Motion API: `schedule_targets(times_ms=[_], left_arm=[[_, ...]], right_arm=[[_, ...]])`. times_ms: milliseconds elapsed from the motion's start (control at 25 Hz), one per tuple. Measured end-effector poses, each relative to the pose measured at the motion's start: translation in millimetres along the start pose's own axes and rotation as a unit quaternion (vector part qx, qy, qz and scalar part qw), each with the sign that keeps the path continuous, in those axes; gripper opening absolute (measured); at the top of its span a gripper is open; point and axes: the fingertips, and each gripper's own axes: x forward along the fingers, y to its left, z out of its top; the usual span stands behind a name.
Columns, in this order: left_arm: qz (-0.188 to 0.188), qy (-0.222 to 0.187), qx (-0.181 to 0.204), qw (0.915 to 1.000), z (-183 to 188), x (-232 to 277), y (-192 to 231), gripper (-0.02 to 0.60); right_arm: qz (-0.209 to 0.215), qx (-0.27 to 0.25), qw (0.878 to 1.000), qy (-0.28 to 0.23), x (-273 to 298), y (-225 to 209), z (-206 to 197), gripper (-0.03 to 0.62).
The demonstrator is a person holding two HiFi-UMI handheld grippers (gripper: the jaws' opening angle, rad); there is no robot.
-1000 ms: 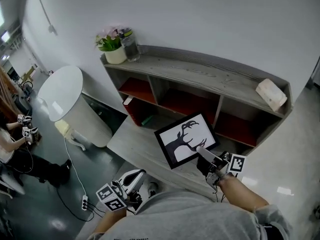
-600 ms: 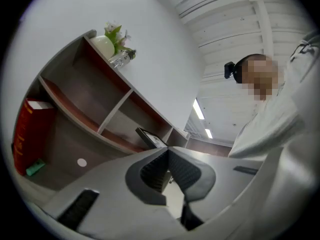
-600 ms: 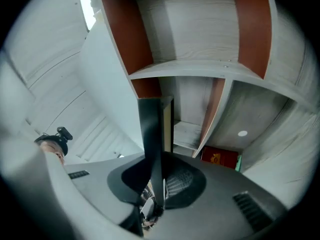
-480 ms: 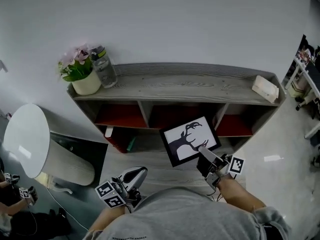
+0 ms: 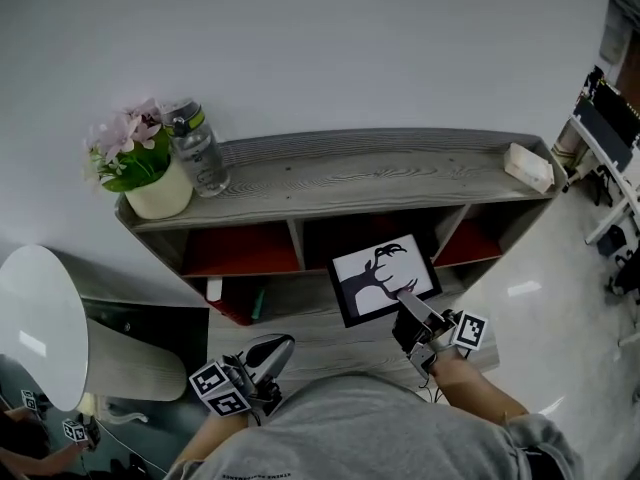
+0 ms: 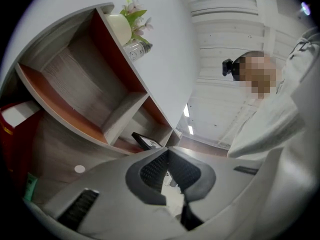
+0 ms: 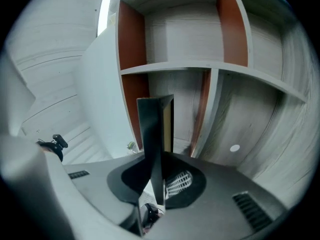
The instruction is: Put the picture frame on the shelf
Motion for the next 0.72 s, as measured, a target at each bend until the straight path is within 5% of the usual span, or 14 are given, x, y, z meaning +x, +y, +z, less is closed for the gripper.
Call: schedule_targets(times_ms=[720], left_arm=[[-0.014,0.013,-0.02,0.9996,9,-22,40,0.009]], right_arm=[[-0.062,0.031,0.996,-0.06,27,-47,-4,0.063]])
